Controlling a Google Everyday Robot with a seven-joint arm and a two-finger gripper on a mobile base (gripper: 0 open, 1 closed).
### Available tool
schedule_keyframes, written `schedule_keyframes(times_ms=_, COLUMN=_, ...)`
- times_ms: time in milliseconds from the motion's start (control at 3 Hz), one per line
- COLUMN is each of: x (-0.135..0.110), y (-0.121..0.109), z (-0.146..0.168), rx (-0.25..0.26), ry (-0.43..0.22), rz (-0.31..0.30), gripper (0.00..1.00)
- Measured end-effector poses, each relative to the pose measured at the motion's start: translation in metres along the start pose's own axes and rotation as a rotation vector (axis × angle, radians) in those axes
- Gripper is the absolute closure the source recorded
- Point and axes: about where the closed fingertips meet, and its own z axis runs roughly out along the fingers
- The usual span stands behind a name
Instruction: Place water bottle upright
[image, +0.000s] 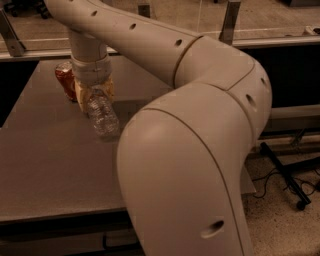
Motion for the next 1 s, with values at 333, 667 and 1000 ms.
schedule_keyframes(times_ms=333, x=0.000, y=-0.012, z=-0.022, rx=-0.070, ry=-0.057, rz=-0.002, gripper=0.88)
schedule_keyframes(times_ms=667, x=0.017, y=-0.019, z=-0.057, rx=-0.215, ry=-0.186, rz=-0.049, gripper=1.00)
schedule_keyframes(times_ms=1000, x=0.047, y=-0.003, z=-0.092, rx=-0.408, ry=-0.362, rz=-0.147, gripper=1.00)
